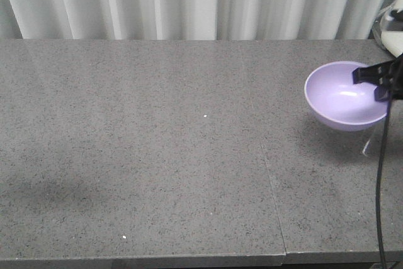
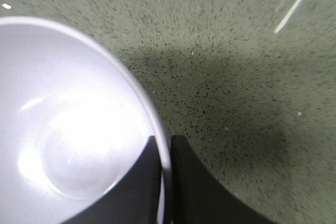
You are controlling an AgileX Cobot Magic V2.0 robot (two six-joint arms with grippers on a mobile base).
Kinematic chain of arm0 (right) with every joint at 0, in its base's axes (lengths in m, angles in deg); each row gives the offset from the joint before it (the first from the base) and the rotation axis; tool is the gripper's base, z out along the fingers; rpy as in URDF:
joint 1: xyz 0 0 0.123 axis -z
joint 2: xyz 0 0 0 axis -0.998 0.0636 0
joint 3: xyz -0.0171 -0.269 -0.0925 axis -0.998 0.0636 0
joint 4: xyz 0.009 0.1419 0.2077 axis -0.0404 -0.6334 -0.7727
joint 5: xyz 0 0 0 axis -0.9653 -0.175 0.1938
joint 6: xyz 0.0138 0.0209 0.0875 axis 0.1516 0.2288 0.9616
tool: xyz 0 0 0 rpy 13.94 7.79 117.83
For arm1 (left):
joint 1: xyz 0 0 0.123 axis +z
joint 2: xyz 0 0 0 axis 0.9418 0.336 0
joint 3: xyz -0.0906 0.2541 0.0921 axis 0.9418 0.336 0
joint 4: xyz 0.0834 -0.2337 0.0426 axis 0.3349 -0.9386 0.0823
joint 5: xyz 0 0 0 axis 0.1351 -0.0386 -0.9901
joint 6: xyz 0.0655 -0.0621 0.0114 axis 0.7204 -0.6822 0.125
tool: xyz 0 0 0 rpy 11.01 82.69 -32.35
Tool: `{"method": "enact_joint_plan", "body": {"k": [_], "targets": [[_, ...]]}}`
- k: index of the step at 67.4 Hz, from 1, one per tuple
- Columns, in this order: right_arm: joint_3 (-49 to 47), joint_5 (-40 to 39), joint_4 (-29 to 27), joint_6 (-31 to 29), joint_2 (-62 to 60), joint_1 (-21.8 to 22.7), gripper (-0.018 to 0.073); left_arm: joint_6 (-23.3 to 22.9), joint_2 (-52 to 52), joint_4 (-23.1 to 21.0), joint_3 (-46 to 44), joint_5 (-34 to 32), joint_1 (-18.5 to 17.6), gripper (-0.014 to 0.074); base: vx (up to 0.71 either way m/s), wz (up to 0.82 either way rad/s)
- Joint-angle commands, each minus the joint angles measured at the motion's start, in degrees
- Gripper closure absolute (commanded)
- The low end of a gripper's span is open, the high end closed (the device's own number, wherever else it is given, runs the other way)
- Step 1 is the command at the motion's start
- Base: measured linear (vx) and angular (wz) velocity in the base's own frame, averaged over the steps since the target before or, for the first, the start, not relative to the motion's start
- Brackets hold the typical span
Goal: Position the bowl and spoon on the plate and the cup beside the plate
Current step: 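Grip the bowl rim with the right gripper and lift it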
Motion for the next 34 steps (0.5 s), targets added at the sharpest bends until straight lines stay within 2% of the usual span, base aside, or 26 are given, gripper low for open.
{"method": "enact_joint_plan", "body": {"k": [1, 34], "targets": [[-1.6, -0.1, -0.2, -0.6, -7.0, 0.2, 0.0565, -0.2, -1.1, -0.5, -1.6, -1.3, -0.2, 0.0603, 0.0, 0.0], [-1.6, 12.2, -0.3, -0.6, -25.8, 0.2, 0.0565, -0.2, -1.1, -0.5, -1.6, -1.3, -0.2, 0.0603, 0.0, 0.0]]}}
